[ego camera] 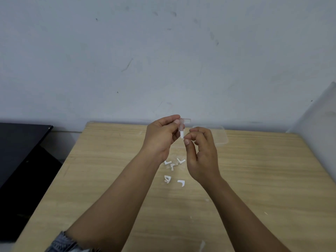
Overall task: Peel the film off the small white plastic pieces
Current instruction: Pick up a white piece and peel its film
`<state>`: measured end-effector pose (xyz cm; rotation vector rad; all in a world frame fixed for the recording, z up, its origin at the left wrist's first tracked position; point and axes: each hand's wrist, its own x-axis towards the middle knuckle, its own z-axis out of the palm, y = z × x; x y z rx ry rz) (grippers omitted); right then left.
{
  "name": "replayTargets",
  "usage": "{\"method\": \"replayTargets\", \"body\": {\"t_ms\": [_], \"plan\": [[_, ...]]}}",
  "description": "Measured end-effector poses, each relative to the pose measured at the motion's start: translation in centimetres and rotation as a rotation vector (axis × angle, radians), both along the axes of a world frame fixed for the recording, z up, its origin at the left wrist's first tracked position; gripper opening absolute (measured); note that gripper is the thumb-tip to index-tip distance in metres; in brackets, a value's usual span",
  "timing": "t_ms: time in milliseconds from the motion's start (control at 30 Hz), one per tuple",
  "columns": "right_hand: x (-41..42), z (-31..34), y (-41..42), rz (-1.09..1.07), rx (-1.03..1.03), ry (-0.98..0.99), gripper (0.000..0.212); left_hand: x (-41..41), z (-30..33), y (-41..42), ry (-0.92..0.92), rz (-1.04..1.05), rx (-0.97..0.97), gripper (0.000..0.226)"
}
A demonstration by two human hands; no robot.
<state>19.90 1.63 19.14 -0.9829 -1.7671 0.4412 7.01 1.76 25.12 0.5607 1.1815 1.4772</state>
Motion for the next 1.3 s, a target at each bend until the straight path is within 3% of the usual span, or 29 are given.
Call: {"method": "replayTargets", "body": {"t_ms": [200,500,667,900,1300], "plan": [[-0.4,-2.9,0.4,-0.027,-0.066,0.035,0.013,-1.2,-2.4,0.4,-0.027,0.074,-0.063,0.015],[0.3,-12.8,0.9,-0.195,-0.738,-0.218,0.008,-3.0,-11.7,-1.9,0.070,0.175,-0.384,0.014],[0.3,-16.1,1.1,-0.243,-0.909,-0.353,0.019,-3.2,-15.2,-3.4,0.093,0.164,-0.506,0.014],[0.7,-16.9,1.6,-0.213,-0.851,-0.510,0.024,-3.1,-16.5,-3.7,0.112,0.119,-0.514,0.014],[2.3,-13.9,-0.4,-0.052,-0.801,-0.226,0.023,-1.1,-15.6,-4.0,0.193,-0.040,-0.419,0.015]]}}
